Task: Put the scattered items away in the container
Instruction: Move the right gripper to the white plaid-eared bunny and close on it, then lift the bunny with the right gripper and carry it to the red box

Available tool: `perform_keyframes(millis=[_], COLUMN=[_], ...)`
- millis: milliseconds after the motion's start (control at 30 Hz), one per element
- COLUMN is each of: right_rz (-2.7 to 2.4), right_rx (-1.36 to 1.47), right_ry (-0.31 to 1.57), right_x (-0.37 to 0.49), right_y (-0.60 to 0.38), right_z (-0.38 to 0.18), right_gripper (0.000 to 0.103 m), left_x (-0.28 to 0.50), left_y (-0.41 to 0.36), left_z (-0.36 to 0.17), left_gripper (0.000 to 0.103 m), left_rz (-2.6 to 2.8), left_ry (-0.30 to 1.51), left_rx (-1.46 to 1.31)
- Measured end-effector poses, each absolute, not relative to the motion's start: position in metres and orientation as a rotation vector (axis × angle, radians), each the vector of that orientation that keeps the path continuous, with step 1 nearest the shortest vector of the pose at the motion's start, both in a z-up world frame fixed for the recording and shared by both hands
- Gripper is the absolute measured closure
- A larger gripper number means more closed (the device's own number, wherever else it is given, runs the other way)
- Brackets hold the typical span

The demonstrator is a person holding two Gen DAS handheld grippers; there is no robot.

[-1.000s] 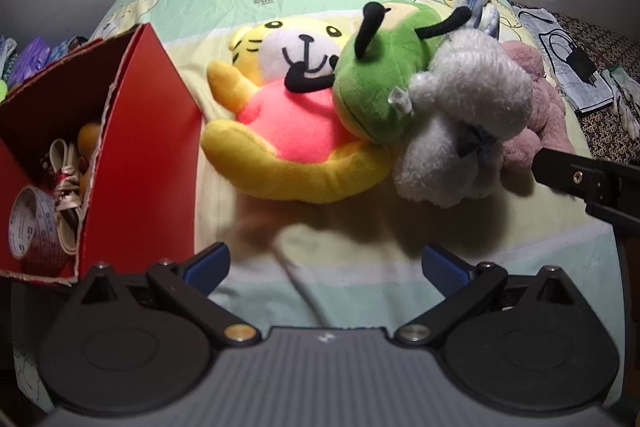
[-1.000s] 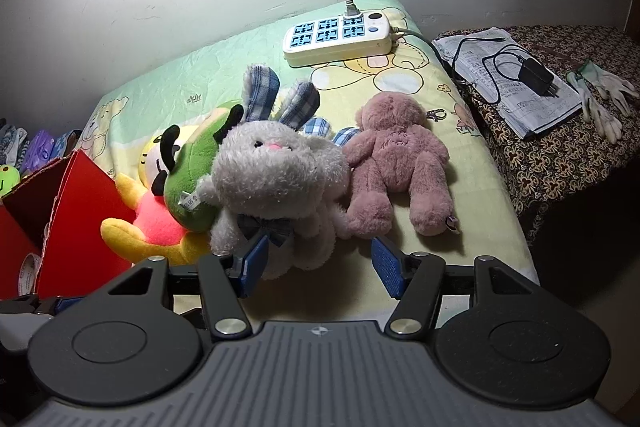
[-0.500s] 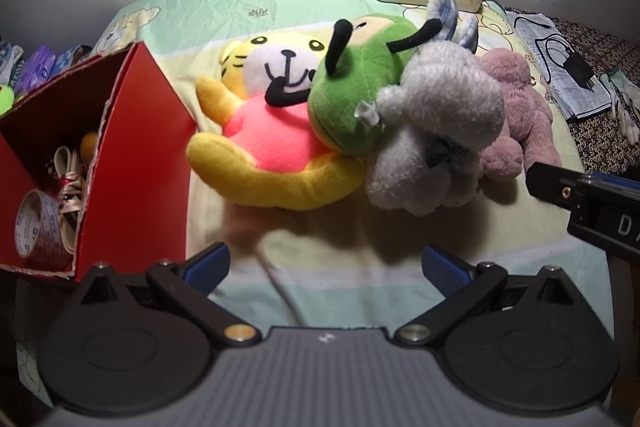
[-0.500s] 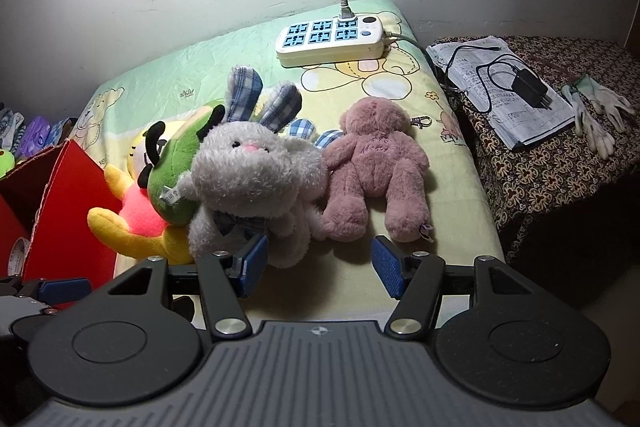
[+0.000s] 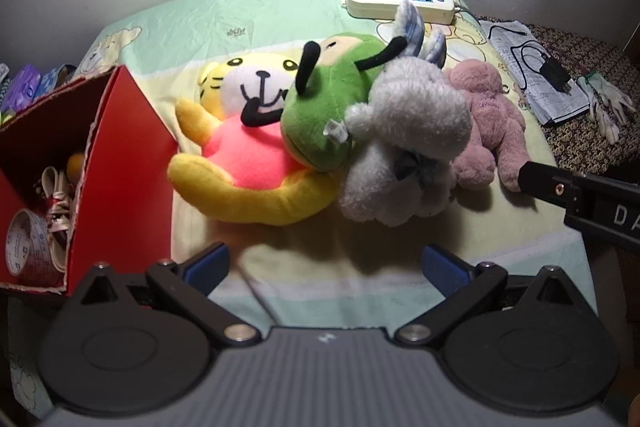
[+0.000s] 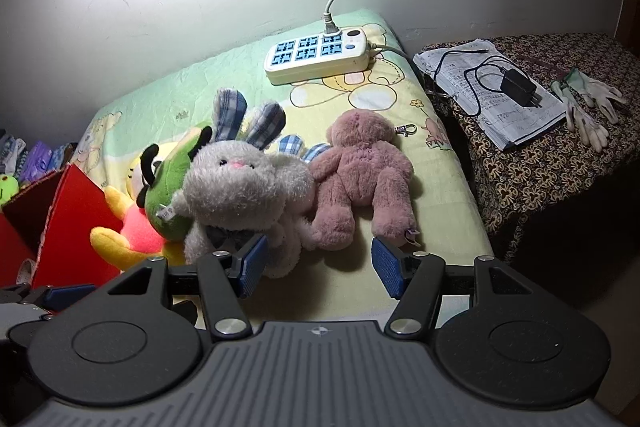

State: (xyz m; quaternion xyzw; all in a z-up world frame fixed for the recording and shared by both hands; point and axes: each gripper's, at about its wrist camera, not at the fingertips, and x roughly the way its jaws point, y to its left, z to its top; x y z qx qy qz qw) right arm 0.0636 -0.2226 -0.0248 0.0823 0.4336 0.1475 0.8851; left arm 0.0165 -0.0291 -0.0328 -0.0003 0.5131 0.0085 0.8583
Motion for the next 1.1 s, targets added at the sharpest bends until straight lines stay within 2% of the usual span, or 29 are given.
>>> perform_keyframes(millis=[300,367,600,700,933,1100], right_rz=[0.408,0.42,0.528,0.542,0.6,0.665], right_rx=[0.316,0.366,0.446,0.453,0.49,0.53], right_ry=[0.885,0.899,0.952,0.953,0.985,1.009], right_x=[0.086,0.091,0.111,0.12,0.138,0.143], right_y=[-0.222,-0.224,-0.218,-0.215,-0.214,-0.214], right_z=[-0.027,-0.031,-0.047,-0.052,-0.068,-0.079], right_gripper=[0.042,0.041,0.038,0.037,0.032,0.035], left_x=[0.024,0.028,0.04,0.046,0.067,0.075], left_y=[-0.019,-0.021,-0.035,-0.044,-0.039,-0.039], left_z=[-0.023,-0.026,-0.04,-0.044,-0.06,-0.068], left_gripper=[0.002,0.005,0.005,0.012,0.017,0.02], left_rz=[-0.136,-0.165,-0.268,-0.316,-0.362,-0.358], left_ry=[0.92,0.919,0.903,0.887,0.918,0.923], left_rx=[-0.085,-0.098,-0.094,-0.063,-0.109,-0.105])
